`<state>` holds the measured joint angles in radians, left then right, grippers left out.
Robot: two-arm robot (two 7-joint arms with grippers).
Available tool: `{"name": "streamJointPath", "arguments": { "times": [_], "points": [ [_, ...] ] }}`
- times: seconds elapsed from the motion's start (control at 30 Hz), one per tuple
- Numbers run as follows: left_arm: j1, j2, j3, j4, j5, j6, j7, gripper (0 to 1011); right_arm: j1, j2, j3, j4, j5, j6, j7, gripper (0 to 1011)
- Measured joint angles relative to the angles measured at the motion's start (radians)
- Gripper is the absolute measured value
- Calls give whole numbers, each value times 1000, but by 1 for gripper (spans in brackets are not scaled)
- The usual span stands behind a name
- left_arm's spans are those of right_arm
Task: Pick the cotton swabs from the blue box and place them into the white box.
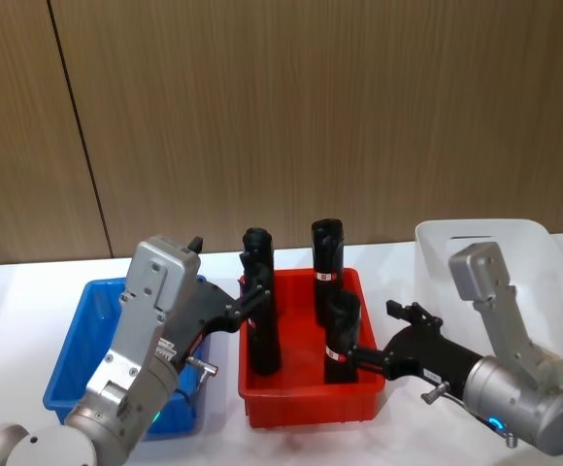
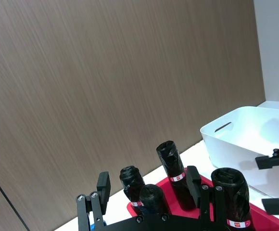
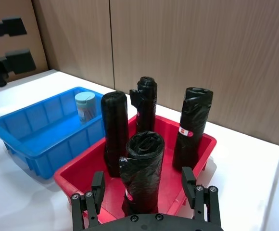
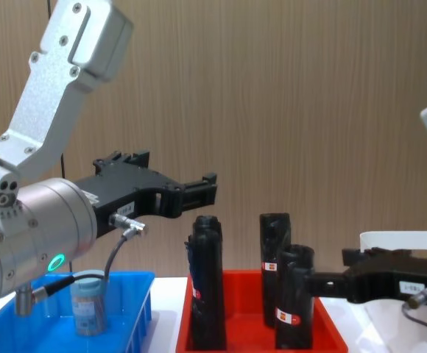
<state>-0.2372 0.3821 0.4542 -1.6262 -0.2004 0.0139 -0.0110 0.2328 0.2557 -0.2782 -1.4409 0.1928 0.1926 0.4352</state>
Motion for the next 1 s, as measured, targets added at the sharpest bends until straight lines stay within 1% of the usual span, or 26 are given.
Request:
{"name": "streamJointPath", "arguments": {
  "times": [0.07, 0.23, 0.33, 0.9, 0.97, 1.0],
  "points": [
    [0, 0, 0, 0, 0, 0, 0, 1004, 4, -2, -1, 4, -1, 0, 2, 1001],
    [0, 0, 0, 0, 0, 0, 0, 1004, 36, -21, -9, 58, -11, 1, 15, 1002],
    [0, 0, 0, 0, 0, 0, 0, 1004, 44, -25, -11, 70, -14, 1, 18, 1002],
    [0, 0, 0, 0, 0, 0, 0, 1004, 140, -74, -31, 224, -53, -17, 32, 1002],
    [0, 0, 0, 0, 0, 0, 0, 1004, 146, -77, -32, 234, -56, -19, 32, 981],
    [0, 0, 0, 0, 0, 0, 0, 1004, 151, -79, -33, 242, -58, -21, 32, 945]
  ]
}}
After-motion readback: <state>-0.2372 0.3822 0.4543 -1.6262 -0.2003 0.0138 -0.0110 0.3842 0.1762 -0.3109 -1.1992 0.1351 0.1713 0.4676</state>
